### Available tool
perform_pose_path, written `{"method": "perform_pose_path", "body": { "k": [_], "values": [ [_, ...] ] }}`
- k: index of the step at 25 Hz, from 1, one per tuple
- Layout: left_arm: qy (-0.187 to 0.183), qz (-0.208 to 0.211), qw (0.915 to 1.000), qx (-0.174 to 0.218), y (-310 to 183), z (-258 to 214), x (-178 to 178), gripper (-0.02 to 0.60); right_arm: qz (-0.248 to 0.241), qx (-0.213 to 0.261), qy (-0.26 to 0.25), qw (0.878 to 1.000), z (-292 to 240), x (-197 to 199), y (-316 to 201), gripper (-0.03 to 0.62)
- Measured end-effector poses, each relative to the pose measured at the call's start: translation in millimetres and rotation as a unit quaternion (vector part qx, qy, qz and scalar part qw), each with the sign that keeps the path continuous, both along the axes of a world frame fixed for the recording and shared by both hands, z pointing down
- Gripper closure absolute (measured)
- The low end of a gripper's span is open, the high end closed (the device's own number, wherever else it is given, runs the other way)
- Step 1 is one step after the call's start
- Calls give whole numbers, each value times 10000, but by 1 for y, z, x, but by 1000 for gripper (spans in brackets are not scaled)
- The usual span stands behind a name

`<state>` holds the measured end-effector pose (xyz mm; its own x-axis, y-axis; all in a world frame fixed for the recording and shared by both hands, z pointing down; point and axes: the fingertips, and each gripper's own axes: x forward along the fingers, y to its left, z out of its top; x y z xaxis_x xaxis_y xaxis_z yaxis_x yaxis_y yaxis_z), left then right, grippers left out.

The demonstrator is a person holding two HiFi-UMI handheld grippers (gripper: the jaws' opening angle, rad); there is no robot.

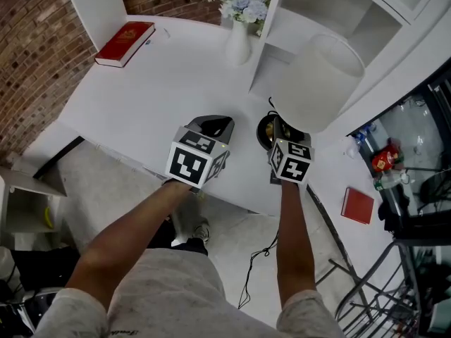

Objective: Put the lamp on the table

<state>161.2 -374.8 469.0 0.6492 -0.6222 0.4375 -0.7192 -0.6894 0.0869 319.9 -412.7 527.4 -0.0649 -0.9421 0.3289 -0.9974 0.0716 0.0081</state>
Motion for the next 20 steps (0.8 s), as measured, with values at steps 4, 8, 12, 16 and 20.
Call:
{"method": "perform_pose_path", "body": {
  "k": [4, 8, 12, 16, 20],
  "values": [
    [78, -38, 10000, -21, 1, -1, -3, 584, -28, -201, 20, 9998, 7, -3, 10, 445],
    [85, -7, 9999, -55, 4, -2, -5, 584, 24, -324, 43, 9995, 7, -5, 20, 442],
    [119, 55, 9999, -17, 6, -6, -13, 584, 101, -402, 9, 9991, 6, -11, 27, 444],
    [64, 252, 9997, 33, 9, -8, -16, 584, 227, -453, 4, 9987, 1, -15, 36, 444],
    [48, 389, 9992, 53, 12, -12, -22, 584, 334, -483, 48, 9983, -9, -20, 46, 444]
  ]
}}
